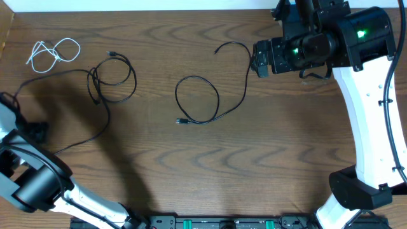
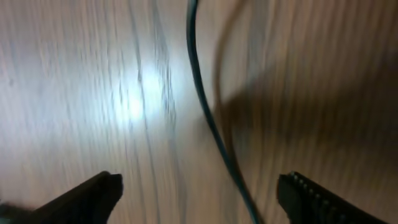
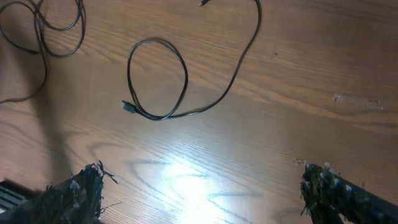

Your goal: Untangle cables

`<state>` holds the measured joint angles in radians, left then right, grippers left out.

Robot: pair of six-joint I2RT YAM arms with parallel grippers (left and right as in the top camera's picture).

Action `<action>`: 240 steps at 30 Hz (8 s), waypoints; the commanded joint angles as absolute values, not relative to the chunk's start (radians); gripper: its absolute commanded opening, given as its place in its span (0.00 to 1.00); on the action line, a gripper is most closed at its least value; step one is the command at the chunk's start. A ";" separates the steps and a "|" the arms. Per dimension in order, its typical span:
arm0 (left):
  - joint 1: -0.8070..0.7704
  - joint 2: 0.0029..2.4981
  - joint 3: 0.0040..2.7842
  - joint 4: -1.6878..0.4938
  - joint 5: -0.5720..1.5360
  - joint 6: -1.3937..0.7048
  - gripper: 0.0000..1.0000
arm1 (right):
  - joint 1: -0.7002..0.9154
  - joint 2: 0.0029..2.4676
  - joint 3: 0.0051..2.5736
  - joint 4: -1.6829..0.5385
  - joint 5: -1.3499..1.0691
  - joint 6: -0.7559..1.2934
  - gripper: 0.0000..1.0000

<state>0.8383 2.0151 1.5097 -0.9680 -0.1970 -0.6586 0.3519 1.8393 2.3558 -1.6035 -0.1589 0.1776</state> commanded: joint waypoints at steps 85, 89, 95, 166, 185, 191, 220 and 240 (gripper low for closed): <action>0.598 1.942 1.287 -0.758 0.159 -0.845 0.81 | 0.355 1.840 2.359 -1.550 -0.168 0.178 0.99; 0.599 1.942 1.254 -0.743 0.128 -0.863 0.81 | 0.355 1.840 2.359 -1.548 -0.167 0.177 0.99; 0.599 1.942 1.242 -0.754 0.076 -0.863 0.80 | 0.355 1.840 2.359 -1.544 -0.168 0.178 0.99; 0.355 2.020 1.720 -1.063 0.564 -0.123 0.91 | 0.362 1.898 2.359 -1.564 -0.157 0.178 0.99; -0.310 2.020 1.698 -1.098 0.405 -0.195 0.91 | 0.302 2.021 2.359 -1.619 -0.100 0.240 0.99; -0.437 2.020 1.689 -1.080 0.363 -0.123 0.90 | 0.161 1.996 2.359 -1.651 -0.139 0.239 0.99; -0.656 2.083 1.571 -0.771 0.118 -0.093 0.87 | -0.062 1.994 2.359 -1.699 -0.179 0.238 0.99; -0.656 2.152 1.574 -0.757 0.118 -0.075 0.21 | -0.052 1.994 2.358 -1.698 -0.179 0.228 0.99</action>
<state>-0.6556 2.1658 1.5764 -0.7513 0.1249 -0.0807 -0.0612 2.0243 2.3550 -1.6955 -0.1688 0.2272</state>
